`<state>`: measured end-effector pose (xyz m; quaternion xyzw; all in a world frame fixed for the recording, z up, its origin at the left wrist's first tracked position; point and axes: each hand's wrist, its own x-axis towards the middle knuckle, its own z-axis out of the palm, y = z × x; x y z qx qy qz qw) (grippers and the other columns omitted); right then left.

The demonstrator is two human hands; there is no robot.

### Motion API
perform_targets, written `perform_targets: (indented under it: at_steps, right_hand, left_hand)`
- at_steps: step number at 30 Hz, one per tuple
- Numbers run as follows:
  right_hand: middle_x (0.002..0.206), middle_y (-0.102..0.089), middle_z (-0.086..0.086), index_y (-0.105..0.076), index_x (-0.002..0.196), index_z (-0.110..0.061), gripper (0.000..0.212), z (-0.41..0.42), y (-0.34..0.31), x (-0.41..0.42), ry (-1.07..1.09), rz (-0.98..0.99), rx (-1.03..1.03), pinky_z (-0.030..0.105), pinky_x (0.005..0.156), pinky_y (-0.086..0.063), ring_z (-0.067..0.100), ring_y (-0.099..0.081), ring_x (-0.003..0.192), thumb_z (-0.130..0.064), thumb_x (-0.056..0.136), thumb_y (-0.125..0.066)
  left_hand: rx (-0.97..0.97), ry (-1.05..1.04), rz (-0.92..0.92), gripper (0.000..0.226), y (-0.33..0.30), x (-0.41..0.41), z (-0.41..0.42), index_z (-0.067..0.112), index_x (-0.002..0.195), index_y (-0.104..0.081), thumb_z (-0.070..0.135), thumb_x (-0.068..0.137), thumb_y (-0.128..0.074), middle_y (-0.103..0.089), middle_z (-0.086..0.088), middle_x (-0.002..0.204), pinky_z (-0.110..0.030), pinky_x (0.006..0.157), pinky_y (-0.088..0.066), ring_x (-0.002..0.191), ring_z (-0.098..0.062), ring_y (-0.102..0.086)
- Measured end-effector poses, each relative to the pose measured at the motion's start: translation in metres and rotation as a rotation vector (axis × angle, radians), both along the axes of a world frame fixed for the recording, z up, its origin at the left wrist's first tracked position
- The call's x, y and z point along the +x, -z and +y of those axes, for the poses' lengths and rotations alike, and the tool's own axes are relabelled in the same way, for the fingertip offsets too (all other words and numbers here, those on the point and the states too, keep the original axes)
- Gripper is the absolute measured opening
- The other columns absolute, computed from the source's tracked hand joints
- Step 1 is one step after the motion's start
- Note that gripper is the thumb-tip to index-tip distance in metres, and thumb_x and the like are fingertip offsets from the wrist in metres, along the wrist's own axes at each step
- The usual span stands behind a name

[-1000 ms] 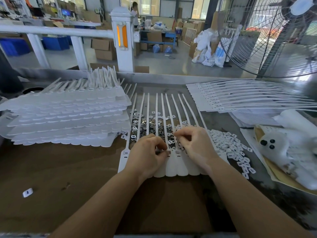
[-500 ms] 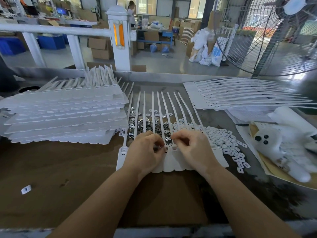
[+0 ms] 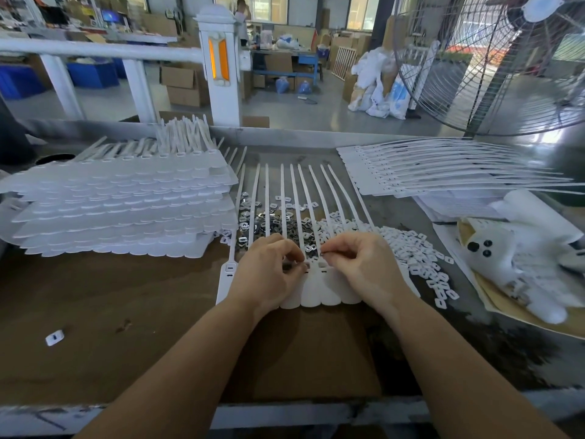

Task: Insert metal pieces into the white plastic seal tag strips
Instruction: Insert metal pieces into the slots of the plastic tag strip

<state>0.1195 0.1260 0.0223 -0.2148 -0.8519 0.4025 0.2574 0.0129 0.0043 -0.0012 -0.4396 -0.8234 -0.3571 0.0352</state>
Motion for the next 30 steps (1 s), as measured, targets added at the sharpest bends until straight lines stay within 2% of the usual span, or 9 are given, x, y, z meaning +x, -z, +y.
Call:
perform_targets:
  at_steps: [4,8,12,16,21,24,27,30]
  right_hand:
    - [0.081,-0.07,-0.002,-0.074,0.084,-0.014,0.011,0.002,-0.006,-0.004,0.014,-0.083,0.032,0.012,0.074,-0.049,0.004,-0.064,0.078,-0.005,0.079,-0.07]
    - [0.082,-0.066,-0.005,-0.075,0.088,-0.011,0.012,0.005,-0.012,-0.005,-0.02,-0.229,0.101,0.019,0.081,-0.047,0.009,-0.062,0.084,-0.005,0.083,-0.065]
    - [0.095,-0.068,0.001,-0.074,0.093,-0.011,0.013,0.005,-0.015,-0.005,-0.037,-0.316,0.124,0.023,0.083,-0.045,0.012,-0.059,0.091,-0.011,0.087,-0.062]
    - [0.099,-0.07,0.002,-0.075,0.09,-0.012,0.014,0.004,-0.016,-0.011,-0.037,-0.382,0.17,0.021,0.076,-0.043,0.012,-0.059,0.089,-0.012,0.086,-0.062]
    - [0.096,-0.07,0.003,-0.076,0.085,-0.012,0.014,0.005,-0.021,-0.015,-0.002,-0.404,0.075,0.022,0.074,-0.044,0.013,-0.06,0.089,-0.006,0.081,-0.065]
    - [0.09,-0.069,0.001,-0.076,0.079,-0.013,0.012,0.005,-0.023,-0.017,0.012,-0.425,0.045,0.024,0.072,-0.044,0.016,-0.061,0.088,-0.004,0.077,-0.068]
    - [0.081,-0.063,-0.002,-0.069,0.071,-0.016,0.01,0.005,-0.024,-0.017,0.039,-0.423,0.032,0.024,0.068,-0.044,0.015,-0.06,0.082,-0.008,0.073,-0.075]
    - [0.08,-0.064,-0.001,-0.069,0.077,-0.015,0.009,0.009,-0.025,-0.017,0.027,-0.41,0.0,0.019,0.062,-0.046,0.01,-0.061,0.074,-0.011,0.073,-0.076]
  left_hand:
    - [0.008,-0.005,0.002,0.006,0.001,0.0,0.0,0.024,0.083,-0.065,0.029,0.082,-0.068,-0.045,0.019,0.077,-0.012,0.064,-0.029,0.08,-0.003,-0.04]
    - [0.009,0.0,0.003,0.006,0.001,0.0,0.001,0.022,0.085,-0.066,0.027,0.082,-0.067,-0.048,0.018,0.079,-0.01,0.062,-0.028,0.08,-0.003,-0.04]
    - [0.018,0.006,0.001,0.005,0.002,-0.001,0.0,0.022,0.085,-0.066,0.026,0.082,-0.068,-0.046,0.019,0.078,-0.003,0.065,-0.031,0.08,-0.002,-0.039]
    - [0.012,0.007,0.009,0.006,0.002,0.0,0.0,0.022,0.087,-0.067,0.026,0.082,-0.067,-0.045,0.019,0.079,0.001,0.066,-0.03,0.081,-0.002,-0.039]
    - [0.009,0.002,0.008,0.006,0.001,0.0,0.001,0.022,0.087,-0.067,0.026,0.082,-0.067,-0.046,0.02,0.08,-0.003,0.066,-0.029,0.083,-0.002,-0.04]
    - [0.018,0.01,0.004,0.004,0.001,0.0,0.0,0.022,0.086,-0.068,0.024,0.082,-0.067,-0.046,0.021,0.078,-0.001,0.067,-0.03,0.084,-0.002,-0.041]
    - [0.019,0.013,0.005,0.004,0.001,0.0,0.0,0.022,0.085,-0.067,0.024,0.082,-0.067,-0.046,0.02,0.079,-0.007,0.065,-0.029,0.084,-0.003,-0.041]
    - [0.018,0.01,0.015,0.004,0.002,0.0,0.0,0.021,0.085,-0.067,0.024,0.082,-0.067,-0.046,0.019,0.079,-0.011,0.066,-0.027,0.084,-0.003,-0.041]
